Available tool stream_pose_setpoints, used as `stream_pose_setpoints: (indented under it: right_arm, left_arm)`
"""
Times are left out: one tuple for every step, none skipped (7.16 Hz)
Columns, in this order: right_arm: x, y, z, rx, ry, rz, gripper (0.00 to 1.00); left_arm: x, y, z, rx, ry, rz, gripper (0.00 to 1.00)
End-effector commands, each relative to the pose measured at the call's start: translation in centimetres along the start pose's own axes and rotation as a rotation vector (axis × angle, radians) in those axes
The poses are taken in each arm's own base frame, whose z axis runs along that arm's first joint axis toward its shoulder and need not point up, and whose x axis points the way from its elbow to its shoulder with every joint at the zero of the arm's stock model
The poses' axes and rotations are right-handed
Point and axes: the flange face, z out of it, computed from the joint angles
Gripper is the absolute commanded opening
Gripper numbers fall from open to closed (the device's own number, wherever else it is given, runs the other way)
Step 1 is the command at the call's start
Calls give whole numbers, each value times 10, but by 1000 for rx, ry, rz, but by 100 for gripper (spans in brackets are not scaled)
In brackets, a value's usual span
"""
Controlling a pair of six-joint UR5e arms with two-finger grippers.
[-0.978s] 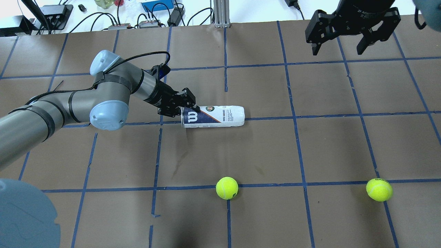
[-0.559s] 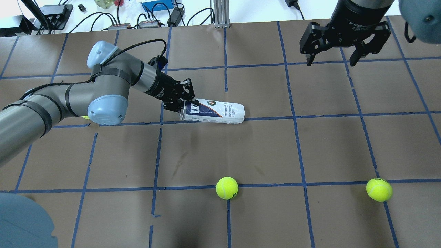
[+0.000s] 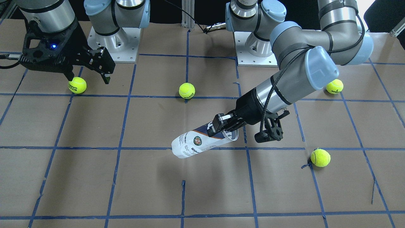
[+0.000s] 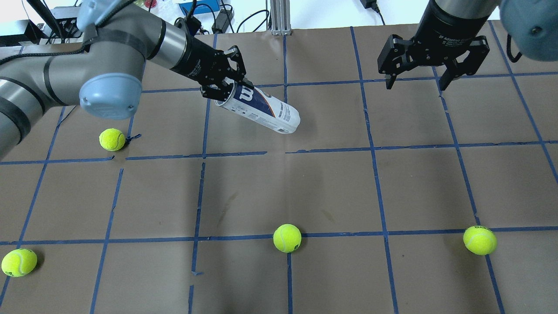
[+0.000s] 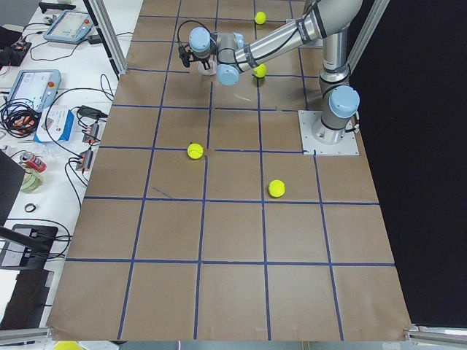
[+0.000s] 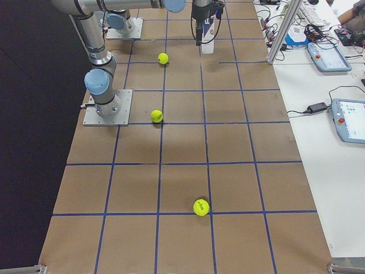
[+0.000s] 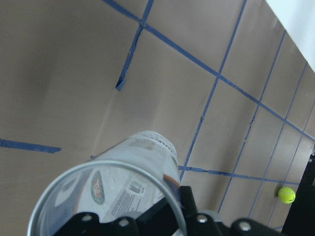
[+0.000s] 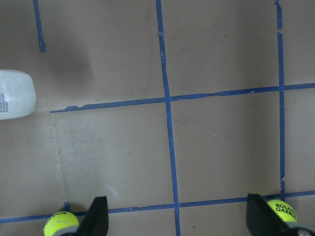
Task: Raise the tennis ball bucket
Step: 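Lift the can with the left gripper, tilting it upright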
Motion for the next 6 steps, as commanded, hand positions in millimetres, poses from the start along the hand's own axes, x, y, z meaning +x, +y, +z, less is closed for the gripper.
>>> stream_pose_setpoints:
  right_arm:
    - [1,0,0,0,0,4,100]
    - [2,2,-2,0,3,5,100]
    - [0,2,-2,0,3,1,100]
    - [-1,3,-2,0,1,-1,100]
    - [0,2,-2,0,3,1,100]
    - [0,3,-2,0,3,-1,100]
  left_arm:
    - [41,-20,-43,103,-106,73,2]
    - [65,-12,-24,121,-205,233,2]
    - [83,-14,3,163,-373,361,2]
    - [92,-30,39,154,-476,453,2]
    - [97,-41,61,153,-664,588,2]
    - [96,-44,76,111,-723,644,2]
